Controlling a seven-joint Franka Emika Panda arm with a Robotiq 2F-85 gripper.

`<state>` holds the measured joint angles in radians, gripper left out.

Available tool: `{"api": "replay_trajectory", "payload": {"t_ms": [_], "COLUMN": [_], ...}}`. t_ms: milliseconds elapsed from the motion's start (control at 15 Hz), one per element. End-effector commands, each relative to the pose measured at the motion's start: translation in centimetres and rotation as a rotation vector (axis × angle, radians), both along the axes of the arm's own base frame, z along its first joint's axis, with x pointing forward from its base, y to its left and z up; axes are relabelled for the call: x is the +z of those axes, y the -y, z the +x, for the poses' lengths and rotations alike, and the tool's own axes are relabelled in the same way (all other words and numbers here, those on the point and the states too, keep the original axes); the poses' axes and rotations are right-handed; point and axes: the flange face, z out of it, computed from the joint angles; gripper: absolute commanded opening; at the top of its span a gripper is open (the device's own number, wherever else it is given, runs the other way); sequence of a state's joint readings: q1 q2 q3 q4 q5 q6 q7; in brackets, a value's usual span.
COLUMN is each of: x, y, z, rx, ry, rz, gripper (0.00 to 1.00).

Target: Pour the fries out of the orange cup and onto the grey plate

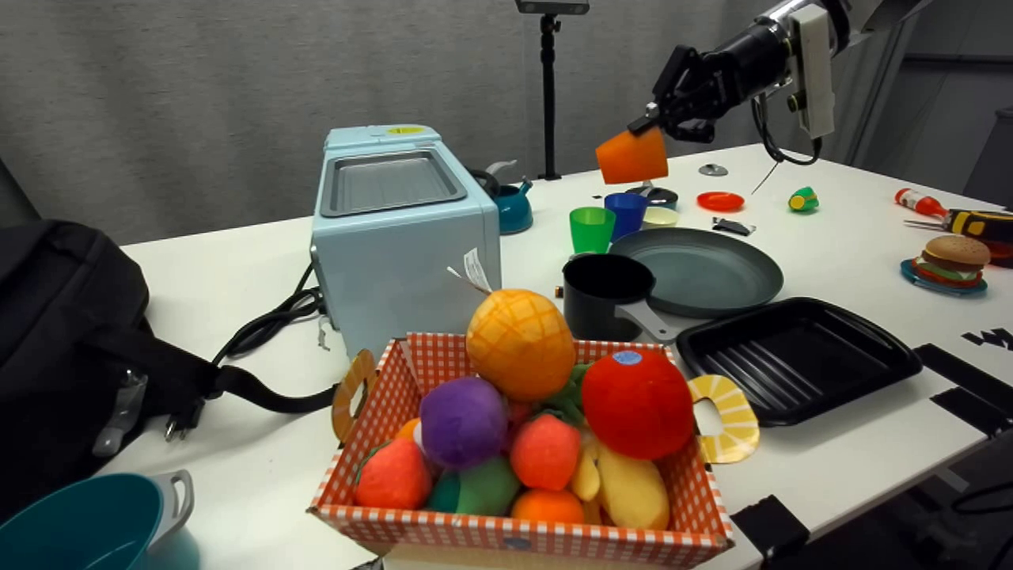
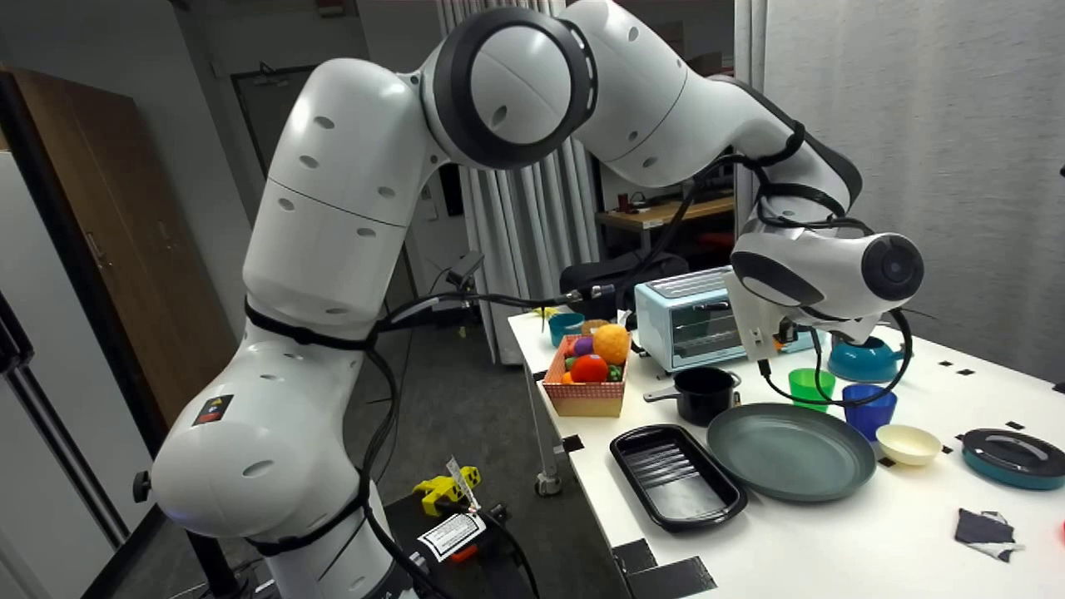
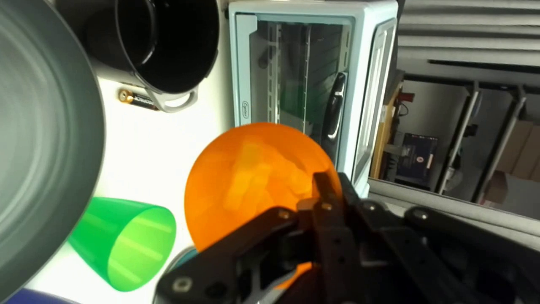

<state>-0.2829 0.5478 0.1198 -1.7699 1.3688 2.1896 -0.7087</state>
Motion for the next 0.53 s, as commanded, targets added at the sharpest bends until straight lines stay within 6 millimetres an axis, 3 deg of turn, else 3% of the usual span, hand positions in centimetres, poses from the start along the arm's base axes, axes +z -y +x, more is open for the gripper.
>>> {"api": "replay_trajectory", "payload": {"t_ms": [0, 467], "x": [0.6, 1.0], "y": [0.7, 3.4], "z": [0.0, 0.2], "rx": [-0.066, -0.201], "ry": [0.089, 0.149], "rz": [0.035, 0.140], "gripper": [0.01, 0.01]}}
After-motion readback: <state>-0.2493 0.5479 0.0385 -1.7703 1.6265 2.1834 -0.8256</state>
